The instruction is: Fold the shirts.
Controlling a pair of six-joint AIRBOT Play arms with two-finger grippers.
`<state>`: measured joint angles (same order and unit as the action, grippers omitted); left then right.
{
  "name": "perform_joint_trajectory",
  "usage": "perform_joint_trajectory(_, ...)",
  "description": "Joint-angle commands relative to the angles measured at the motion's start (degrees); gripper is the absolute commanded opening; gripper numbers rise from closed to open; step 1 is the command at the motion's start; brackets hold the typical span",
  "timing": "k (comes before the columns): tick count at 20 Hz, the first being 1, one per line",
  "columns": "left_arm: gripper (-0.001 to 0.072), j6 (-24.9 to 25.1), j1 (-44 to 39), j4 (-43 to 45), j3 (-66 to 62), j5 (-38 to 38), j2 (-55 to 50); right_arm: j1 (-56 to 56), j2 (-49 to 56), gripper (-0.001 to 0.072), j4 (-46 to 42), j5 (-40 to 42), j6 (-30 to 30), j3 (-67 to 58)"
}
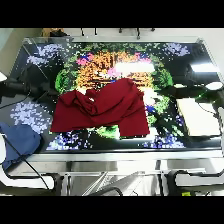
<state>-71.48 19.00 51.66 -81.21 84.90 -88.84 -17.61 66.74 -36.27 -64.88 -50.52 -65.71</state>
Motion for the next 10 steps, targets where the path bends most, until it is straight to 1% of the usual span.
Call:
perform_joint_trajectory(1,0.0694,2.01,6.45,7.04,10.36,-0.28,2.05,-0.94,0.68,0.0473,-2.51,-1.4,1.22,6.36)
perform_joint_trajectory(2,0.0694,3.26,7.63,7.72,12.94,-1.64,2.16,-0.46,1.2,0.0397,-2.32,-1.09,1.25,7.52)
perform_joint_trajectory(3,0.0694,3.87,8.7,7.32,15.23,-3.45,2.14,-0.02,1.81,0.0296,-2.23,-1.14,1.25,7.91)
perform_joint_trajectory(7,0.0693,7.15,9.6,6.84,20.79,-13.35,2.08,1.9,2.58,0.0294,-2.14,-0.42,1.22,7.93)
perform_joint_trajectory(8,0.0693,7.17,9.6,6.8,20.87,-14.62,1.53,2.14,2.58,0.0294,-2.1,0.02,1.22,7.91)
perform_joint_trajectory(10,0.0693,7.15,9.62,6.97,19.17,-13.03,-0.92,2.43,2.64,0.0294,-2.14,0.22,1.2,7.91)
